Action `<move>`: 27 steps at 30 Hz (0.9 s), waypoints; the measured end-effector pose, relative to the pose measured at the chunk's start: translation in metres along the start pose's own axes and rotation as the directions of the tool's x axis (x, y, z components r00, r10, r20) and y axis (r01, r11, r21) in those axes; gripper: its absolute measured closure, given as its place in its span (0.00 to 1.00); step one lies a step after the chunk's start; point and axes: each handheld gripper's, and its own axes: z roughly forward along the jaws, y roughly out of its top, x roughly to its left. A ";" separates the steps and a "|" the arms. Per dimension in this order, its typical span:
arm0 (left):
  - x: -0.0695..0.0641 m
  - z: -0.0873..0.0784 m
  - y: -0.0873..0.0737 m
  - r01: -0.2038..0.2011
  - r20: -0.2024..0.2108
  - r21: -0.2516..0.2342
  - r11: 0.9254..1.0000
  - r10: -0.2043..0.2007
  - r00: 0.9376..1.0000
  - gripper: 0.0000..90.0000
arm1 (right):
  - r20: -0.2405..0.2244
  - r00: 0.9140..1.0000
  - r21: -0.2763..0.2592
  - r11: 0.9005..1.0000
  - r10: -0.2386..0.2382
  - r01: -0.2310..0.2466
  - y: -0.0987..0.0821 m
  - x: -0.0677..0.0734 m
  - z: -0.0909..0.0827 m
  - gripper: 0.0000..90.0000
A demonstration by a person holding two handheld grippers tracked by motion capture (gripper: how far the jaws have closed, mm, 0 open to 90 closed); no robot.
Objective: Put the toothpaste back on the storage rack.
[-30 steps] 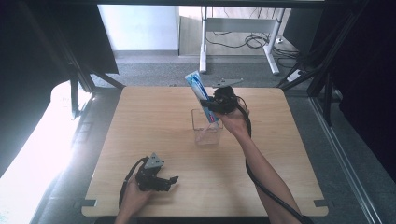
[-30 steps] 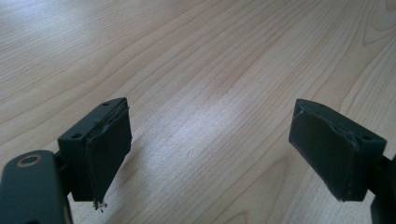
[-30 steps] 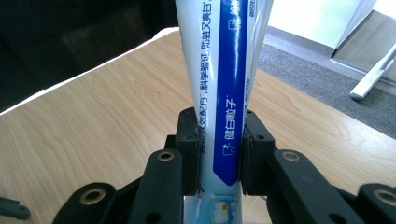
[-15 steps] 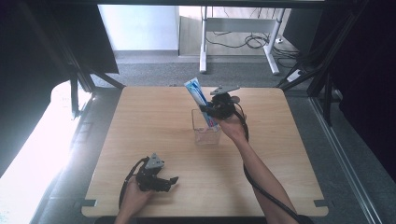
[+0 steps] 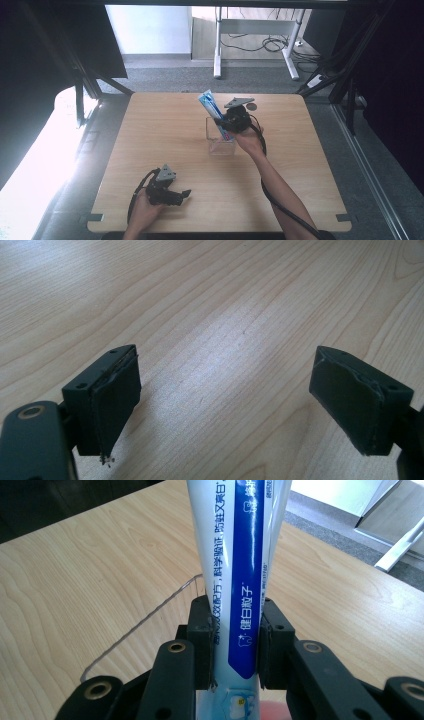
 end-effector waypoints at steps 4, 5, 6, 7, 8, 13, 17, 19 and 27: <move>0.000 0.000 0.000 -0.001 -0.001 0.001 1.000 0.001 1.000 0.15 | -0.010 1.000 0.000 1.000 0.000 0.000 -0.005 0.000 0.002 0.80; 0.000 0.000 0.000 -0.001 0.000 0.001 1.000 0.001 1.000 0.15 | -0.015 1.000 0.001 1.000 -0.002 0.002 -0.006 0.000 0.002 0.80; 0.000 0.000 0.000 -0.001 0.000 0.002 1.000 0.001 1.000 0.15 | -0.021 1.000 0.002 1.000 -0.006 0.006 -0.007 0.000 0.003 0.80; 0.000 0.001 0.000 0.006 0.001 0.002 1.000 -0.006 1.000 0.15 | -0.023 1.000 0.004 1.000 -0.008 0.008 -0.008 0.000 0.003 0.80; 0.000 0.001 0.000 0.006 0.002 0.003 1.000 -0.006 1.000 0.15 | -0.026 1.000 0.006 1.000 -0.010 0.010 -0.008 0.001 0.003 0.80; 0.000 0.001 0.000 0.004 0.002 0.007 1.000 -0.004 1.000 0.15 | -0.038 0.999 0.018 0.999 -0.026 0.027 -0.013 0.002 0.007 0.80; 0.000 0.002 0.000 0.003 0.003 0.010 1.000 -0.003 1.000 0.15 | -0.039 0.999 0.026 0.999 -0.039 0.040 -0.013 0.003 0.007 0.79; 0.000 0.002 0.000 0.001 0.004 0.012 1.000 -0.001 1.000 0.15 | -0.041 0.998 0.032 0.999 -0.043 0.044 -0.013 0.003 0.007 0.79; 0.000 0.002 0.000 0.002 0.002 0.013 1.000 -0.002 1.000 0.15 | -0.032 0.996 0.075 0.994 -0.078 0.080 -0.012 0.006 0.008 0.78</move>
